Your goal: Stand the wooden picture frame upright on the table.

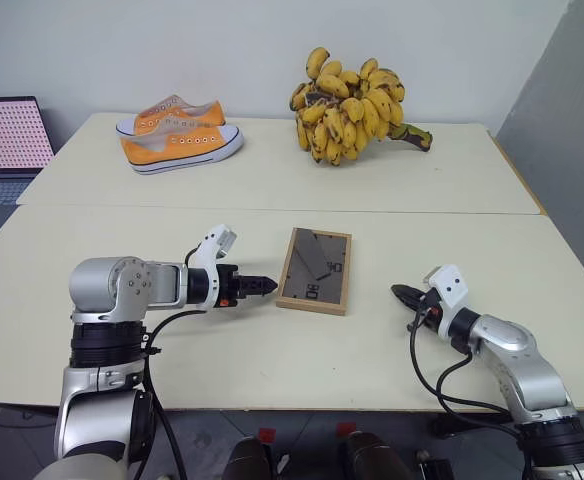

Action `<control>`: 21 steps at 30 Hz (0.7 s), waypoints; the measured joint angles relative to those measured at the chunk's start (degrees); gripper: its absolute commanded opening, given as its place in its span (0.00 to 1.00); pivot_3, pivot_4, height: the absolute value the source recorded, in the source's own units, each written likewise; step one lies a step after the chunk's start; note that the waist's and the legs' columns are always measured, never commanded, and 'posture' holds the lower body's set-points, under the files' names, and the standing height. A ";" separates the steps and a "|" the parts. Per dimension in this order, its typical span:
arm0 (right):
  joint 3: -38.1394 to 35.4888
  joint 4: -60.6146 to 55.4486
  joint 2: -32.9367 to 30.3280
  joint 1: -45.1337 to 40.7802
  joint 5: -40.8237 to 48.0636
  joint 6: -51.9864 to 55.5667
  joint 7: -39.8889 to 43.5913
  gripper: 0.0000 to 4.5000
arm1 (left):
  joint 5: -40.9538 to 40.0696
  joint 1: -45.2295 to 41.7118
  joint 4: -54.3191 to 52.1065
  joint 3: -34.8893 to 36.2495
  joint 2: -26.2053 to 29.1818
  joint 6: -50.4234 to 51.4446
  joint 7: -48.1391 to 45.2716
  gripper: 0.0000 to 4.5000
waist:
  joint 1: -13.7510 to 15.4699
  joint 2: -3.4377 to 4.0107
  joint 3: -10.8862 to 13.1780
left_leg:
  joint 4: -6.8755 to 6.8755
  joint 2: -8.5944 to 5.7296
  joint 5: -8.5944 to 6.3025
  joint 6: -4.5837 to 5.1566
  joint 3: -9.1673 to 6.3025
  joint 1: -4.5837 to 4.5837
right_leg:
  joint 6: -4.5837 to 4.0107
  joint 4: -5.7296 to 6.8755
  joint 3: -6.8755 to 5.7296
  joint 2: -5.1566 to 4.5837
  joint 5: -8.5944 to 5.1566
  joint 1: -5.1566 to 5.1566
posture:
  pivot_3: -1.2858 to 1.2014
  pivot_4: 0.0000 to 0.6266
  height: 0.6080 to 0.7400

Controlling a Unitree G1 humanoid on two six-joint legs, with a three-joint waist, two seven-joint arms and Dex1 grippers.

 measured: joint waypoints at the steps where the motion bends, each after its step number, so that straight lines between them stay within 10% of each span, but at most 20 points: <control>1: -0.09 -0.25 -0.27 0.39 0.01 0.02 0.01 0.00 | -0.22 -0.37 0.80 -0.03 0.27 0.08 -0.28 0.64 | 0.00 0.00 0.00 | 0.00 0.00 0.00 0.00 0.00 0.00 | 0.00 0.00 0.00 0.00 0.00 0.00 | 0.52 0.24 1.00; 21: 3.28 0.93 1.57 0.54 -6.46 -4.17 -2.26 0.00 | -4.35 -2.77 11.34 -2.43 -0.03 1.69 -4.77 0.69 | -0.11 0.00 -0.01 | 0.00 0.00 0.00 0.00 0.01 0.05 | 0.00 0.02 0.00 0.00 0.00 0.01 | 0.52 0.24 1.00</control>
